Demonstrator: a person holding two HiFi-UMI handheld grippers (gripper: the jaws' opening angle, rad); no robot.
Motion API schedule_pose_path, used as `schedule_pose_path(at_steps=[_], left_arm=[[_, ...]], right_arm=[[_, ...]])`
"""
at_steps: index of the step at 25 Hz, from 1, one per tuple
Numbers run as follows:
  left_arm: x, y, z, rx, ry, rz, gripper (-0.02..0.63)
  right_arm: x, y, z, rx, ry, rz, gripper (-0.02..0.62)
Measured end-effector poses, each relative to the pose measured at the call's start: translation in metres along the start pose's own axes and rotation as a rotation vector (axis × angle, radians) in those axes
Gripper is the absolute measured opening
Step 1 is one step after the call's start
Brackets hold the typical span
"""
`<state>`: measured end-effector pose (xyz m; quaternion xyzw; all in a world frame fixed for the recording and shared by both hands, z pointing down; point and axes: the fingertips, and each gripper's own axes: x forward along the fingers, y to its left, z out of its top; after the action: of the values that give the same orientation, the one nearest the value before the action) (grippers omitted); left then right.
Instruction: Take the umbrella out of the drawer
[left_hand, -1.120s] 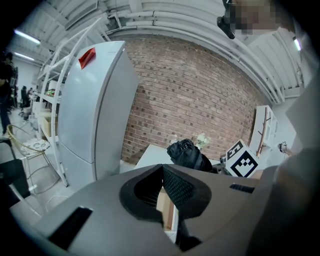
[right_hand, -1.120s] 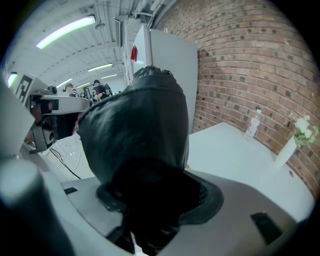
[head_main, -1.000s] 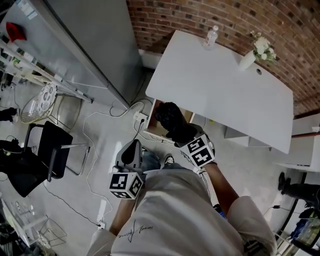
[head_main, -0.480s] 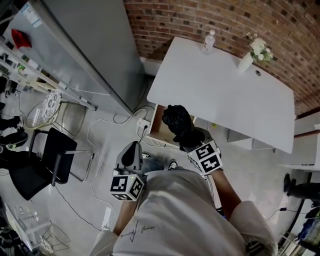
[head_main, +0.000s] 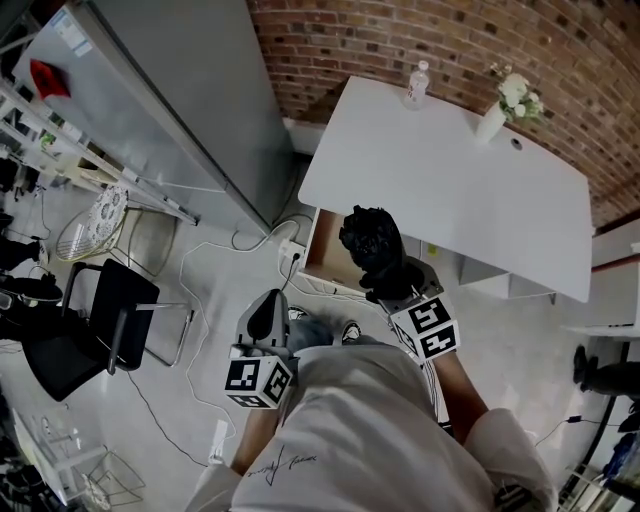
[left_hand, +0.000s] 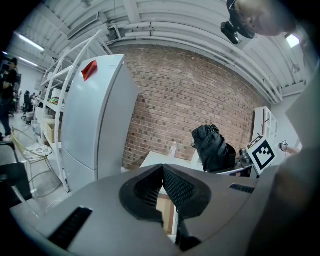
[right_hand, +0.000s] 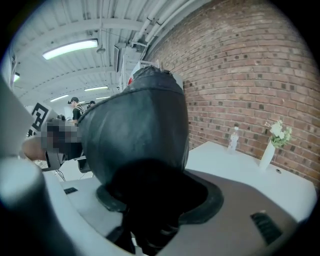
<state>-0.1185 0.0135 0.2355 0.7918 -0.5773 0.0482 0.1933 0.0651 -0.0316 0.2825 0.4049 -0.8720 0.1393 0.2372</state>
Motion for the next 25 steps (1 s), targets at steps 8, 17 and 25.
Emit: schedule_pose_path(at_steps=[8,17,25], left_arm=[[-0.011,-0.003,0.002,-0.014,-0.012,-0.004,0.017],[-0.012,0.0,0.014,-0.015,-0.04,0.003,0.017],[-0.006,-0.003,0.019,-0.008,-0.038,-0.011,0.017]], right_arm=[[-0.025,-0.002,0.02,0.02,-0.124,-0.036,0.253],[-0.038,-0.008,0.026,0.029,-0.159,-0.065,0.253],[-0.037,-0.01,0.025,0.041,-0.153,-0.063,0.253]])
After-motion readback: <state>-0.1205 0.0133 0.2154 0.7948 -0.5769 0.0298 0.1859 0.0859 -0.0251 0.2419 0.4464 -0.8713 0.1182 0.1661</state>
